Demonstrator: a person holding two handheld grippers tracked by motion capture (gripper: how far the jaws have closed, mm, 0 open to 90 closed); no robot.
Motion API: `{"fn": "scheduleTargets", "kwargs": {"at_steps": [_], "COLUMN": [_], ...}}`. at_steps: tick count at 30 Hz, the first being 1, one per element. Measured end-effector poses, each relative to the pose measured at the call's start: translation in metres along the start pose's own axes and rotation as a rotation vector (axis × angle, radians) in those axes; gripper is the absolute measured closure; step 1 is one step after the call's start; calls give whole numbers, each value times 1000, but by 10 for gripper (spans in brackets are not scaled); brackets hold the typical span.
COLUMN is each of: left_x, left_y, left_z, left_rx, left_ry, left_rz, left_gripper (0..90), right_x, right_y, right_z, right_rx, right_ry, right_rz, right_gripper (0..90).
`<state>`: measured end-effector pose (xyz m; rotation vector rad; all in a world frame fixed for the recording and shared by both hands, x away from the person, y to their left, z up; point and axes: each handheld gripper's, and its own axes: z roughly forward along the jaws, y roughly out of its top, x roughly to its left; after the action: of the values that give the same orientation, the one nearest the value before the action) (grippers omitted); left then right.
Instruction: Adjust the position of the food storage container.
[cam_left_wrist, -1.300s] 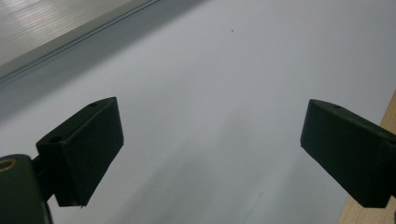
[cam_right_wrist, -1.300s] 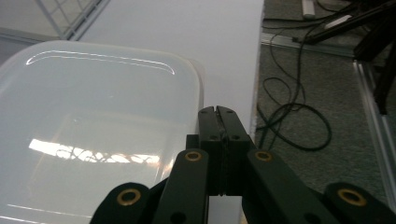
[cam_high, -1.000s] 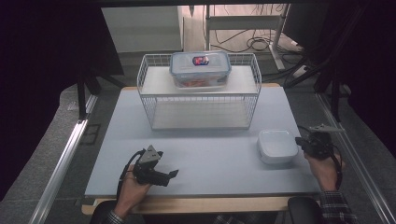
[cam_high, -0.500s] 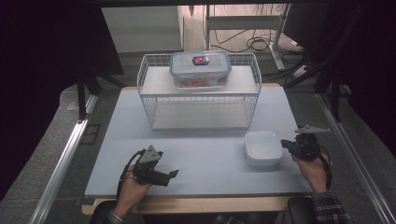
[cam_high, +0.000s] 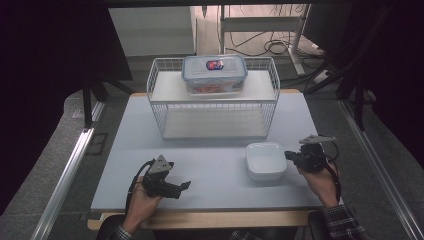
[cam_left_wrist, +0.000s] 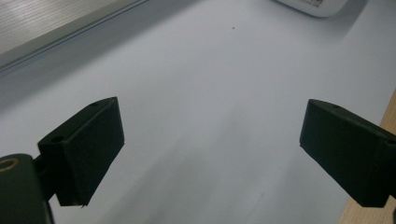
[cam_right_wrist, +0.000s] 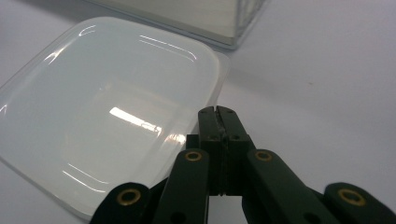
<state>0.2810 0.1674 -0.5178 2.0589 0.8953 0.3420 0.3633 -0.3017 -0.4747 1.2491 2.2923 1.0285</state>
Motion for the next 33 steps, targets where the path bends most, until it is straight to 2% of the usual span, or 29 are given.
{"fn": "scheduleTargets", "kwargs": {"at_steps": [3,11,16,17,18,21,23,26,33], "left_x": [0,0,0,0,0,0,0,0,-1], "left_y": [0,0,0,0,0,0,0,0,0], "left_z": [0,1,1,1,1,2,2,2,2], "left_rx": [1,7,15,15,15,21,22,23,23], "left_ry": [-1,-3,-2,-2,-2,-2,-2,-3,-7], "left_rz": [0,-3,0,-3,-3,-1,0,-2,3], "left_gripper": [62,62,63,63,63,64,64,64,64], "right_x": [6,38,50,58,58,70,73,86,103], "right_y": [2,10,13,14,14,17,17,18,21], "right_z": [3,16,20,23,23,28,29,32,39], "right_rx": [2,11,15,13,13,15,14,11,-3], "right_ry": [19,100,140,162,162,197,202,228,255], "right_rz": [-16,-74,-92,-103,-103,-118,-116,-135,-153], "right_gripper": [894,895,894,894,894,893,893,893,893]}}
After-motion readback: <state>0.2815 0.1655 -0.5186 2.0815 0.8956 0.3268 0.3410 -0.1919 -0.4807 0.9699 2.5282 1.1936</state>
